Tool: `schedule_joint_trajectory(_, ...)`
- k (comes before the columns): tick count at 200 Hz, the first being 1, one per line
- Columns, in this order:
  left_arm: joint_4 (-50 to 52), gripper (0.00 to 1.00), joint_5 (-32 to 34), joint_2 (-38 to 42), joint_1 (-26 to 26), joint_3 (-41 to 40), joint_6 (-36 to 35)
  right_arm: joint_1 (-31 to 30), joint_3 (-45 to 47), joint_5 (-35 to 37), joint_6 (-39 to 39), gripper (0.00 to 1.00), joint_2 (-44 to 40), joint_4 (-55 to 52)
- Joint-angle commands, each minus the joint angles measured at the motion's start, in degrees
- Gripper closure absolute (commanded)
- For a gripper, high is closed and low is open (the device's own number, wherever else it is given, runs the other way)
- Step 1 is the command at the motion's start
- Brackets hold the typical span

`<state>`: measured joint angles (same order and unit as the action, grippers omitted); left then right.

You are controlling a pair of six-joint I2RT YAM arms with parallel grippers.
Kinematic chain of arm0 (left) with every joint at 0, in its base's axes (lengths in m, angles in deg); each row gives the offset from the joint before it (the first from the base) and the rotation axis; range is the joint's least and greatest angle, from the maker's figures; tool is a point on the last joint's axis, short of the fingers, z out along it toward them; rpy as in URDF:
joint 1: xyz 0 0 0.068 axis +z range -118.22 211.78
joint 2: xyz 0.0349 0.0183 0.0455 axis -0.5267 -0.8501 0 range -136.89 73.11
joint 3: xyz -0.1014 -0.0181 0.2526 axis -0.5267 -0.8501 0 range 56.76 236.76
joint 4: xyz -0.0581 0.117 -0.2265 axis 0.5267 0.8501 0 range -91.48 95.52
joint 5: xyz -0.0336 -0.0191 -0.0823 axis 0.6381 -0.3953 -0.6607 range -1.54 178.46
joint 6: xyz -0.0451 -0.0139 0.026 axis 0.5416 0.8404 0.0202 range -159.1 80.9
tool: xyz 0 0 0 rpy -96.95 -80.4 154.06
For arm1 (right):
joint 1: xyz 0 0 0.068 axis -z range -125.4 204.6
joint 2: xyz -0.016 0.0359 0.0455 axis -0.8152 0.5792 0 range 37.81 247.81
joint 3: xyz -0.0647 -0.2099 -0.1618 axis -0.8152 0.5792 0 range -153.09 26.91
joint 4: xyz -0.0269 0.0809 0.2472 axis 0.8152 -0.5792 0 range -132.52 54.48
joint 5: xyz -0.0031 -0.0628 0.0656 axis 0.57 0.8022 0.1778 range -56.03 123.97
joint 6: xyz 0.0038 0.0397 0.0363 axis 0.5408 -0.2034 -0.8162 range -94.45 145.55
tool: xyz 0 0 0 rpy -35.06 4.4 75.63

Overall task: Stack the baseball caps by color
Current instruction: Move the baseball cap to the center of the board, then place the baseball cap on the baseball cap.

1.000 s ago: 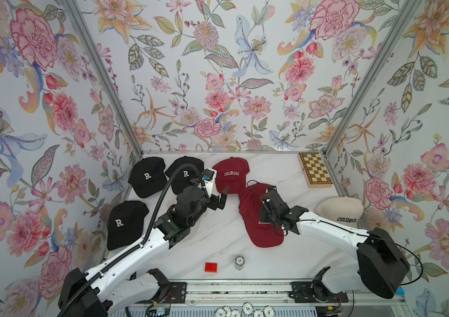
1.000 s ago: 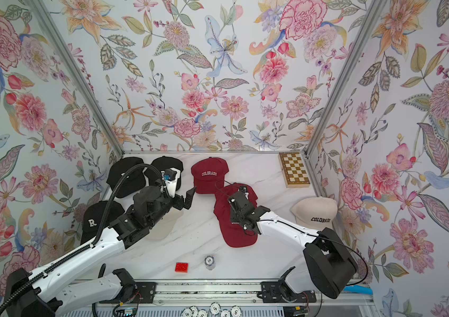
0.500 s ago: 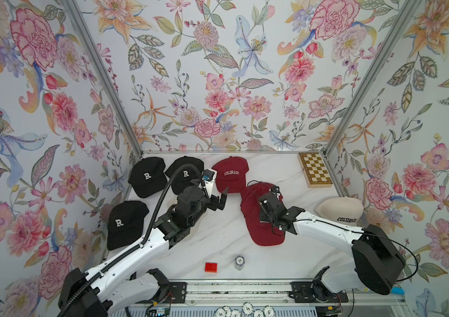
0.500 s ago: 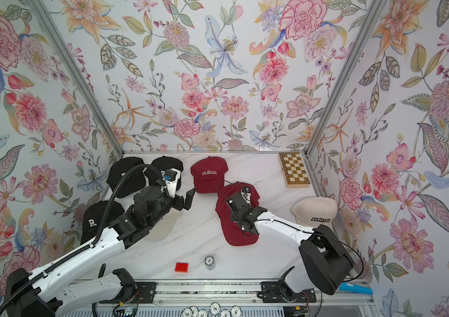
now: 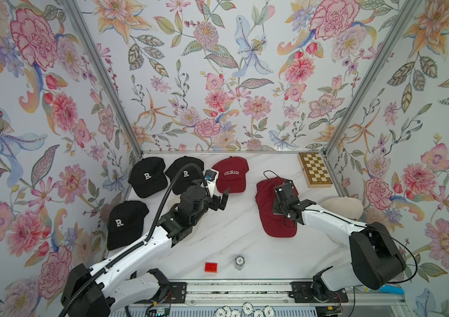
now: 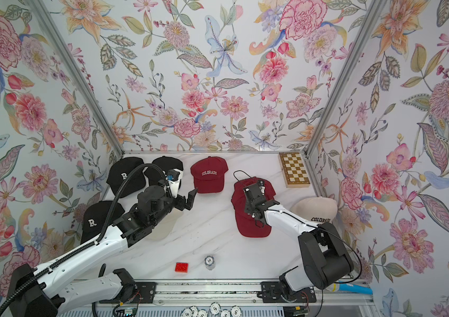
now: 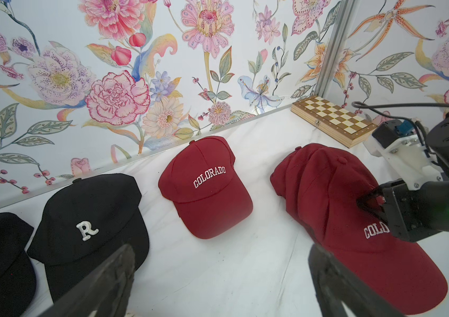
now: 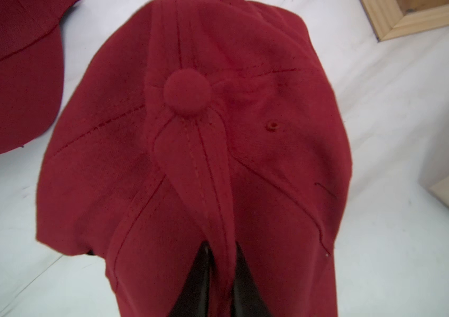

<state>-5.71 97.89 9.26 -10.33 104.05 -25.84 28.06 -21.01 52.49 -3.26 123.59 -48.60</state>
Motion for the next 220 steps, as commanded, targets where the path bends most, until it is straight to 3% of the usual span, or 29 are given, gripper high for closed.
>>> schedule_joint_trajectory(1,-0.88,0.0,0.39,-1.46,0.62,2.12,-0.68,1.27,-1.22,-4.2,6.14,0.83,4.93,-3.35)
schedule_joint_trajectory(56,-1.9,0.0,1.02,-3.9,1.57,4.12,-1.04,3.18,-8.68,-7.09,9.93,0.82,12.41,-2.48)
schedule_joint_trajectory(140,-3.41,0.0,1.32,-6.94,2.53,6.94,-1.22,7.35,-17.39,-11.24,13.15,0.71,19.54,-2.74)
schedule_joint_trajectory(167,-3.86,0.0,1.82,-7.25,2.65,7.03,-0.95,8.37,-18.87,-12.71,14.17,0.63,20.95,-2.86)
schedule_joint_trajectory(220,-4.23,0.0,2.69,-7.12,2.82,6.6,0.06,8.44,-19.53,-13.37,14.33,0.38,19.49,-3.8)
